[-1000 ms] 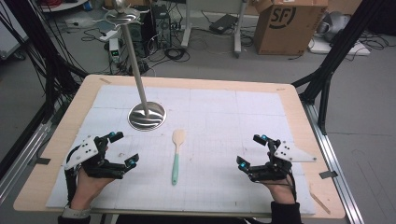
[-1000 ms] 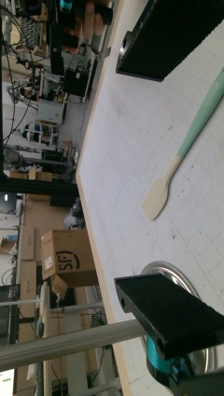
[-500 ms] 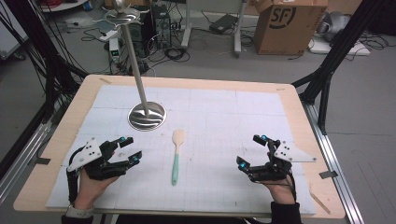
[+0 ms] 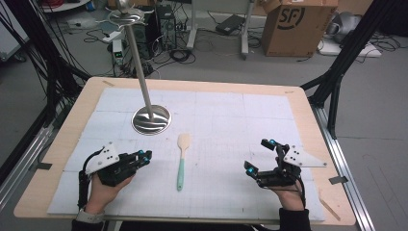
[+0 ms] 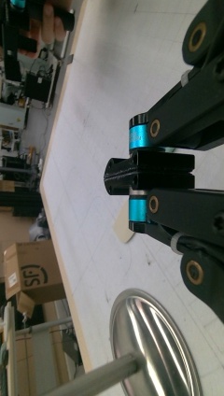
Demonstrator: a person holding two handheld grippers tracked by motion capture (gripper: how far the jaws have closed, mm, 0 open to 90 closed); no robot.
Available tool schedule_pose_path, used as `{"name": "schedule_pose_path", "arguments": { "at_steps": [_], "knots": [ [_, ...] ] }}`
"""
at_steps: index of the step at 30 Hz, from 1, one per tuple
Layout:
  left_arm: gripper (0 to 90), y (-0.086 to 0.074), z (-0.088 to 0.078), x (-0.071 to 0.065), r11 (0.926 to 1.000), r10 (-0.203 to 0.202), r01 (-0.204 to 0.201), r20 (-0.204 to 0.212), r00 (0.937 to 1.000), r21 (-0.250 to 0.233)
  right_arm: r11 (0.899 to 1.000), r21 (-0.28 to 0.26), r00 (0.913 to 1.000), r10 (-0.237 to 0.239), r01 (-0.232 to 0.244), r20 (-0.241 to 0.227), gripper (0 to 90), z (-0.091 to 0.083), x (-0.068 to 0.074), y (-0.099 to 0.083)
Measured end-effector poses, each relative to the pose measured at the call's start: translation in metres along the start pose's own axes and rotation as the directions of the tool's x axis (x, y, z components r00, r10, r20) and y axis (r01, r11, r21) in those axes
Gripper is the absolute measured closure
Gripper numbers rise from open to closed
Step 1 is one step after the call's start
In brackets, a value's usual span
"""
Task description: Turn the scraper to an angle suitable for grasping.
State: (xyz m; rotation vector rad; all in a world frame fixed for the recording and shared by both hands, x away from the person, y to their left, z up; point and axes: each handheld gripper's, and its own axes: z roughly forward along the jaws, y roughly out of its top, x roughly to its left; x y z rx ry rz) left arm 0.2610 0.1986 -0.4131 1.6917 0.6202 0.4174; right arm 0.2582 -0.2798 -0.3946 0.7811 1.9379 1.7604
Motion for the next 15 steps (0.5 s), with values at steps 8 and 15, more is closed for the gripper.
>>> {"name": "schedule_pose_path", "arguments": {
  "at_steps": [8, 15],
  "knots": [
    [90.0, 0.000, 0.035, -0.003, 0.9950, -0.011, 0.007, 0.040, 0.9991, 0.100, 1.000, 0.004, 1.0000, 0.001, -0.001, -0.005, 0.2, 0.001, 0.001, 0.000],
    [90.0, 0.001, 0.065, 0.001, 0.9858, -0.013, 0.008, 0.029, 0.9995, 0.168, 1.000, 0.004, 1.0000, -0.003, 0.003, -0.006, 0.3, 0.001, 0.000, -0.001]
  ]
}}
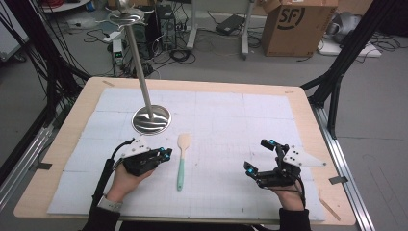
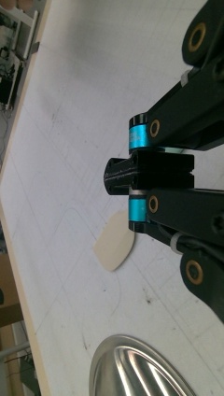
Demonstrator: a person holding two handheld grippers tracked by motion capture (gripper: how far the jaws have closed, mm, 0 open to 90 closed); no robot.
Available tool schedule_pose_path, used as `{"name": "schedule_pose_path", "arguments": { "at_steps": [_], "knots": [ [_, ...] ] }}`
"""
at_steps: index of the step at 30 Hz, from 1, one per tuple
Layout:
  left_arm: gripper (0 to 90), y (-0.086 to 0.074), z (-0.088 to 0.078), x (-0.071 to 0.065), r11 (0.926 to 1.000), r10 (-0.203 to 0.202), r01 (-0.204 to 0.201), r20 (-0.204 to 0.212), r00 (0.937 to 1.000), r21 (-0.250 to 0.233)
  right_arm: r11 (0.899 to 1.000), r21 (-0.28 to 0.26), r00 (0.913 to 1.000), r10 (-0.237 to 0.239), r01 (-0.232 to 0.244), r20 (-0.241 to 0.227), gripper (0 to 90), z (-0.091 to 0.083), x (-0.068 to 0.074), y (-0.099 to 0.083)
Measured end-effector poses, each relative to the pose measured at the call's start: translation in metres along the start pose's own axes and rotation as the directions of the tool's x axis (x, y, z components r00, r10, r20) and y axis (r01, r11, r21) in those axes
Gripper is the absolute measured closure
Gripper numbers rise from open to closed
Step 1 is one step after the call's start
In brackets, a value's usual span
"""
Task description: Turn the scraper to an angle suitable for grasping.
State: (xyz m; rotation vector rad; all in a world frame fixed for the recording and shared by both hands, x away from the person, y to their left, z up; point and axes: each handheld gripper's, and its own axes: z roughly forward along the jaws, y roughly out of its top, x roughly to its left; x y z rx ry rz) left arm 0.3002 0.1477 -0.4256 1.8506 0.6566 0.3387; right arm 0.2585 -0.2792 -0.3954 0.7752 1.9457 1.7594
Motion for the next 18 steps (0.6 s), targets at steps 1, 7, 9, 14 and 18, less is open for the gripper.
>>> {"name": "schedule_pose_path", "arguments": {
  "at_steps": [1, 7, 9, 14, 18],
  "knots": [
    [89.9, 0.001, 0.005, 0.001, 0.9999, -0.002, 0.002, -0.003, 1.0000, 0.012, 1.000, 0.001, 1.0000, 0.003, -0.003, 0.000, 0.2, 0.000, 0.000, 0.000],
    [89.9, 0.004, 0.023, 0.003, 0.9982, -0.001, 0.001, -0.003, 1.0000, 0.060, 1.000, -0.008, 1.0000, 0.002, -0.002, 0.000, 0.2, -0.002, -0.001, 0.000],
    [89.9, 0.007, 0.030, 0.003, 0.9971, 0.011, -0.010, -0.004, 0.9999, 0.075, 1.000, -0.009, 1.0000, 0.000, 0.000, 0.003, 0.2, -0.002, -0.001, 0.000],
    [89.9, 0.014, 0.050, 0.004, 0.9886, 0.039, -0.039, 0.007, 0.9992, 0.146, 1.000, -0.005, 1.0000, 0.000, 0.000, 0.000, 0.3, -0.002, -0.001, 0.000],
    [89.9, 0.015, 0.062, 0.004, 0.9820, 0.042, -0.043, 0.011, 0.9991, 0.184, 1.000, -0.003, 1.0000, 0.004, -0.004, -0.004, 0.3, -0.002, -0.001, 0.000]
  ]
}}
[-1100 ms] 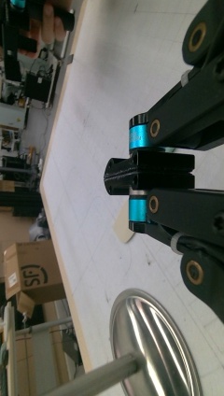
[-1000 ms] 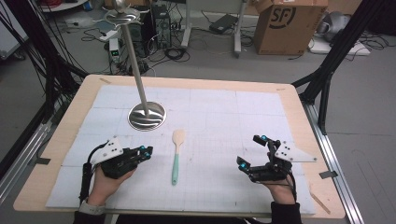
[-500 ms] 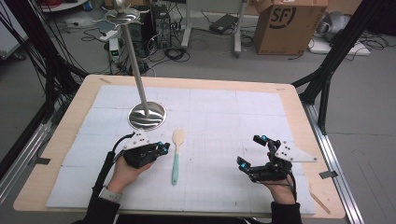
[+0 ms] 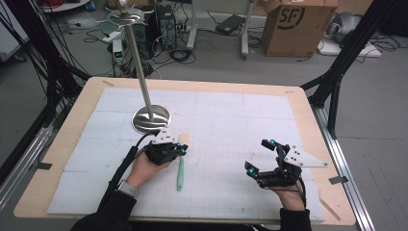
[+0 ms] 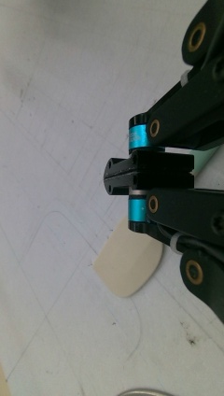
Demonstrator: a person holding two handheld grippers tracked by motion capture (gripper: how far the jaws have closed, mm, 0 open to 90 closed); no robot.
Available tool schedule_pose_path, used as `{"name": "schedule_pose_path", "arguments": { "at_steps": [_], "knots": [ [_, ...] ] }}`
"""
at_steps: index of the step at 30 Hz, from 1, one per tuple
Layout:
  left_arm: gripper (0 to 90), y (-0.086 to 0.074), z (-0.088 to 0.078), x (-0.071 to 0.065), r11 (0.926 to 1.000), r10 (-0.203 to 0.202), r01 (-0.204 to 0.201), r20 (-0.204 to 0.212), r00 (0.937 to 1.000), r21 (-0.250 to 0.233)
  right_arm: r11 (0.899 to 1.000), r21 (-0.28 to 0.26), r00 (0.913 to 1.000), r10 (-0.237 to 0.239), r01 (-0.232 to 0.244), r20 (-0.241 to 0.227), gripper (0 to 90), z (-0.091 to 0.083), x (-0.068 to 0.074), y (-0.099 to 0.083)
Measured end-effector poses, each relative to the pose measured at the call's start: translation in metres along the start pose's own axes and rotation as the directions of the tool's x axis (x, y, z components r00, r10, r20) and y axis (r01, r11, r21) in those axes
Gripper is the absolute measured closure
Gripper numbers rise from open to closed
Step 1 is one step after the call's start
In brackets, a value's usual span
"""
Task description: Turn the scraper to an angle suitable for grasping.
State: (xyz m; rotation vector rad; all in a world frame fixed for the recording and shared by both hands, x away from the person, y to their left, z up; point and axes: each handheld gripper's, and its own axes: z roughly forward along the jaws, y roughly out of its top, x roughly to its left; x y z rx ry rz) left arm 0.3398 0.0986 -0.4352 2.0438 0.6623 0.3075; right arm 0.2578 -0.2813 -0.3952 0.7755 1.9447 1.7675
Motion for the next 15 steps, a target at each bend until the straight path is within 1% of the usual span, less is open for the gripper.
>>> {"name": "schedule_pose_path", "arguments": {
  "at_steps": [1, 2, 3, 4, 7, 8, 9, 13, 15],
  "knots": [
    [89.9, 0.000, 0.003, 0.000, 0.9999, -0.003, 0.003, -0.001, 1.0000, 0.011, 1.000, -0.001, 1.0000, -0.001, 0.001, 0.000, 0.2, 0.000, 0.000, 0.000],
    [89.9, 0.000, 0.003, 0.000, 0.9999, -0.003, 0.003, -0.001, 1.0000, 0.011, 1.000, -0.004, 1.0000, -0.003, 0.003, 0.002, 0.2, 0.000, 0.000, 0.000],
    [89.9, -0.001, 0.005, 0.001, 0.9997, -0.003, 0.003, -0.007, 1.0000, 0.023, 1.000, -0.002, 1.0000, 0.000, 0.000, 0.005, 0.3, 0.000, 0.000, 0.000],
    [89.9, -0.001, 0.010, 0.004, 0.9990, -0.006, 0.006, -0.013, 0.9999, 0.045, 1.000, -0.004, 1.0000, 0.000, 0.000, 0.005, 0.3, 0.000, 0.000, 0.000],
    [89.9, -0.001, 0.012, 0.006, 0.9987, -0.006, 0.007, -0.011, 0.9999, 0.051, 1.000, -0.008, 1.0000, 0.000, 0.000, 0.008, 0.3, -0.001, -0.001, 0.000],
    [89.9, -0.001, 0.013, 0.006, 0.9985, -0.013, 0.013, -0.011, 0.9999, 0.053, 1.000, -0.011, 1.0000, -0.003, 0.003, 0.010, 0.3, -0.002, -0.001, 0.000],
    [89.9, -0.002, 0.015, 0.008, 0.9977, -0.004, 0.005, -0.011, 0.9999, 0.067, 1.000, -0.016, 0.9999, -0.001, 0.001, 0.010, 0.3, -0.002, -0.001, 0.000],
    [89.9, -0.003, 0.018, 0.009, 0.9970, -0.006, 0.006, -0.009, 0.9999, 0.077, 1.000, -0.015, 0.9999, -0.003, 0.004, 0.012, 0.3, -0.002, -0.001, 0.000],
    [89.9, -0.004, 0.019, 0.010, 0.9973, -0.006, 0.006, 0.000, 1.0000, 0.073, 1.000, -0.012, 0.9999, -0.005, 0.005, 0.009, 0.3, -0.002, -0.001, -0.001]
  ]
}}
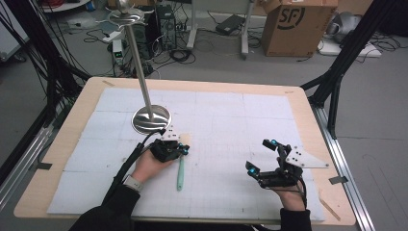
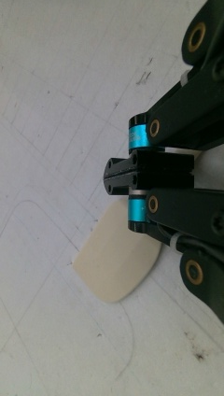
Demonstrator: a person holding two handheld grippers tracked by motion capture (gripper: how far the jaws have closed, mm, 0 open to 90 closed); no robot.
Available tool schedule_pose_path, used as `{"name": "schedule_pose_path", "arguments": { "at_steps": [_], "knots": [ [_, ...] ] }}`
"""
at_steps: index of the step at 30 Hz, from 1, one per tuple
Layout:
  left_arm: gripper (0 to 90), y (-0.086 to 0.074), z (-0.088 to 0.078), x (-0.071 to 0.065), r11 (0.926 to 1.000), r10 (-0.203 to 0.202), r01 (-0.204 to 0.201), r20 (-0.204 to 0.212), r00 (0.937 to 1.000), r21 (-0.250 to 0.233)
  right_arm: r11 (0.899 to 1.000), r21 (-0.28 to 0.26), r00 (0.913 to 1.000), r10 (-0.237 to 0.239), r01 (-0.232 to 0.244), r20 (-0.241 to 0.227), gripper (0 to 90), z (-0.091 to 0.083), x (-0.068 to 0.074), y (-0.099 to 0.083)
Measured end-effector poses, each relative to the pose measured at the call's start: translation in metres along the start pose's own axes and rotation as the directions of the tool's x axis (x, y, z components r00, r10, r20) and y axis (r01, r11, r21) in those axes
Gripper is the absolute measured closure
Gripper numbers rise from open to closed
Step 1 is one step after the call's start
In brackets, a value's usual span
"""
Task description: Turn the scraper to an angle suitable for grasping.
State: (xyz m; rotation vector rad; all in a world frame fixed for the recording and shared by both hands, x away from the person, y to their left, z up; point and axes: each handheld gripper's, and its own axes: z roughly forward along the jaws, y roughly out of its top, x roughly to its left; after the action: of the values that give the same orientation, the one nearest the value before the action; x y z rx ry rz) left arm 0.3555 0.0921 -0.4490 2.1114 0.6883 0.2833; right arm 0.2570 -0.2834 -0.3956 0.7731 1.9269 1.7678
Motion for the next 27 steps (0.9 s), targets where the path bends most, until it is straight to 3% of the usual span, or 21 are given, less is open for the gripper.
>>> {"name": "schedule_pose_path", "arguments": {
  "at_steps": [14, 18, 27],
  "knots": [
    [89.9, 0.001, 0.003, -0.004, 0.9985, 0.045, -0.045, -0.007, 0.9990, 0.031, 1.000, 0.005, 1.0000, 0.001, -0.001, 0.000, 0.3, 0.000, 0.000, -0.001],
    [89.9, -0.001, -0.002, -0.005, 0.9971, 0.062, -0.061, -0.009, 0.9980, 0.044, 1.000, 0.004, 1.0000, 0.006, -0.006, 0.001, 0.3, -0.001, -0.001, -0.002],
    [89.9, -0.014, -0.019, -0.005, 0.9973, 0.057, -0.056, -0.008, 0.9983, 0.047, 1.000, 0.010, 1.0000, 0.003, -0.003, 0.001, 0.3, -0.001, 0.000, -0.002]
  ]
}}
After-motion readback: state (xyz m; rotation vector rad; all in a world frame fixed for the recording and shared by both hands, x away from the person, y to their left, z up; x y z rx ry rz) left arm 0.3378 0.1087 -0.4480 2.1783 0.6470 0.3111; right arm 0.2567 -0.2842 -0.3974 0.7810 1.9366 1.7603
